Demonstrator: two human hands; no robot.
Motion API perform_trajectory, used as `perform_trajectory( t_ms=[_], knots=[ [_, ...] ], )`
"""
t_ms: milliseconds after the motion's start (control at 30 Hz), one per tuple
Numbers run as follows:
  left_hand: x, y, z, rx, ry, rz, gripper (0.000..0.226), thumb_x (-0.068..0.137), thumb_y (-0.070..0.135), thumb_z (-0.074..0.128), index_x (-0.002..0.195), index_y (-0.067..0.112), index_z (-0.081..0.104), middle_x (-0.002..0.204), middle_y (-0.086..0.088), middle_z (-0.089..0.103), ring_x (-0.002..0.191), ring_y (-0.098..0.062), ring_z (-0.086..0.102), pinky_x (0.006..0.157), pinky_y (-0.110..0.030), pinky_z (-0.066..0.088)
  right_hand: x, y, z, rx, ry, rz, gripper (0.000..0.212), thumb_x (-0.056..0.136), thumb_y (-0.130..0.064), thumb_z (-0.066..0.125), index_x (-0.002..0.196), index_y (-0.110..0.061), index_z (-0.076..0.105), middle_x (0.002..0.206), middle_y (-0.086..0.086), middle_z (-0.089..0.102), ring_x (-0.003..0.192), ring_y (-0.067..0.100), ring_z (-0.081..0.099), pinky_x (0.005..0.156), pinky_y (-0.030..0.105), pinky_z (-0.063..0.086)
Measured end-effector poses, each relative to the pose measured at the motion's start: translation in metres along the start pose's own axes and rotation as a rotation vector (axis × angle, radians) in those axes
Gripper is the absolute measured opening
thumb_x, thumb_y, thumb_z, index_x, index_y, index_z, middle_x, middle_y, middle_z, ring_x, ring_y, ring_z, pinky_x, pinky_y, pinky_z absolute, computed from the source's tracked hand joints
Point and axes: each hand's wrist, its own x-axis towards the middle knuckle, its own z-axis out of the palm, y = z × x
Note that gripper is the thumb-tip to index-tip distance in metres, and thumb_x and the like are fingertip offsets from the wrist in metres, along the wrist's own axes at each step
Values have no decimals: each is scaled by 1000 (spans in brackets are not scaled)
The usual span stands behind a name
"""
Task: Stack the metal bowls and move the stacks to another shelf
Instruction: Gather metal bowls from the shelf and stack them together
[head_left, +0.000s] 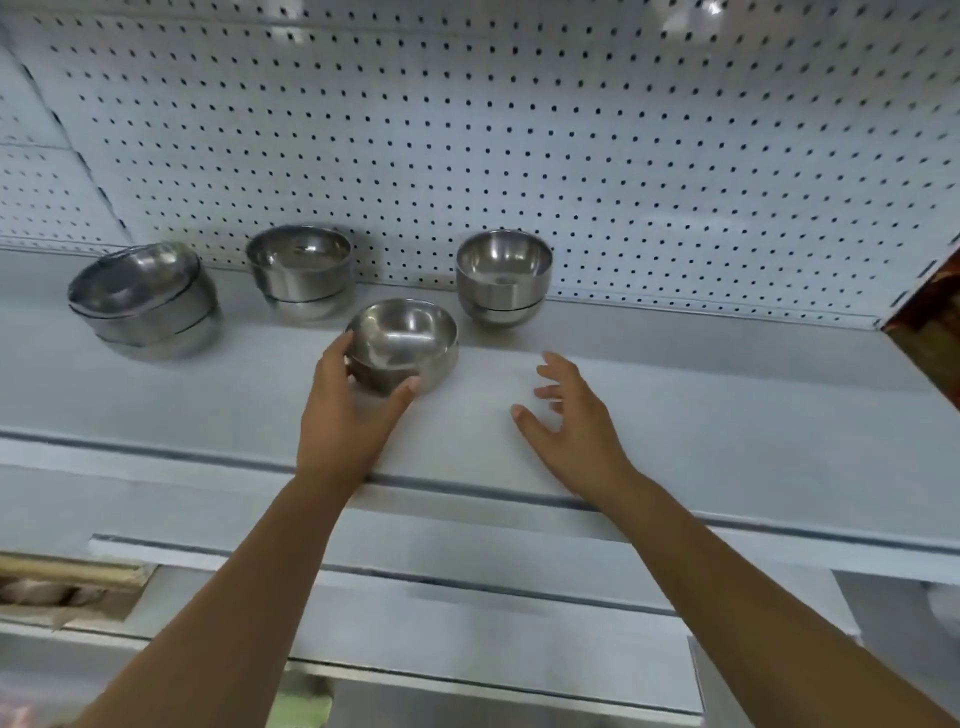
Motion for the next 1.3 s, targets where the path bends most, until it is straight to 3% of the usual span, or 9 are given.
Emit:
perform_trajectory(
  t_ms=[133, 267, 400, 500, 633, 800, 1000, 1133, 1300],
  knots=[
    [4, -4, 3, 14, 24, 11, 92, 74, 56, 85, 149, 31, 39, 147, 8, 52, 126, -14, 57, 107, -39, 49, 55, -15, -5, 10, 102, -16, 84, 95, -39, 72, 161, -25, 22, 153, 4, 41, 128, 21, 53, 106, 43, 49],
    [2, -6, 2, 3, 36, 34, 89, 75, 56, 84, 148, 29, 40, 146, 6, 53, 125, -14, 58, 104, -36, 49, 106, -34, 3, -69, 204, 11, 94, 86, -56, 75, 160, -31, 22, 160, 8, 29, 148, 30, 29, 114, 45, 38],
    [3, -7, 2, 10, 34, 40, 88, 76, 56, 83, 148, 29, 39, 145, 7, 53, 125, -13, 57, 103, -34, 47, 131, -38, 11, -123, 166, 109, 102, 79, -66, 75, 160, -35, 19, 166, 9, 20, 153, 30, 17, 114, 47, 36],
    [4, -8, 1, 2, 35, 40, 88, 76, 56, 84, 148, 30, 40, 143, 8, 53, 124, -12, 57, 104, -36, 49, 144, -31, 12, -145, 173, 116, 86, 78, -69, 74, 149, -32, 42, 158, 8, 31, 147, 29, 30, 112, 46, 42],
    [4, -7, 1, -6, 41, 35, 87, 75, 55, 84, 147, 30, 42, 141, 9, 56, 123, -10, 58, 100, -30, 46, 147, -30, 7, -118, 223, 94, 55, 74, -65, 80, 112, -28, 65, 124, -2, 49, 114, 20, 56, 92, 37, 52],
    [4, -8, 1, -14, 29, 32, 87, 76, 56, 83, 148, 30, 41, 142, 9, 56, 125, -10, 57, 101, -29, 45, 141, -34, 5, -66, 270, 61, 45, 76, -56, 82, 104, -26, 65, 112, -2, 59, 103, 17, 57, 81, 27, 41],
    [0, -10, 1, -27, 30, 48, 81, 78, 58, 81, 146, 32, 45, 142, 13, 56, 122, -5, 56, 106, -38, 50, 129, -53, -2, 183, 336, -56, 33, 76, -48, 86, 96, -26, 71, 107, -5, 67, 101, 17, 61, 89, 36, 52],
    [0, -12, 1, -59, 31, 36, 82, 77, 61, 80, 147, 37, 44, 143, 16, 56, 125, -7, 58, 107, -42, 51, 111, -70, -1, 371, 253, -136, 22, 77, -39, 90, 87, -39, 70, 101, -11, 74, 101, 15, 68, 93, 31, 54],
    [-4, -7, -2, -104, 43, 51, 77, 79, 55, 82, 144, 40, 44, 133, 28, 57, 122, -2, 60, 106, -36, 51, 89, -78, 20, 364, 139, -276, 23, 77, -37, 89, 91, -41, 71, 102, -20, 72, 103, 5, 69, 95, 24, 54]
  ],
)
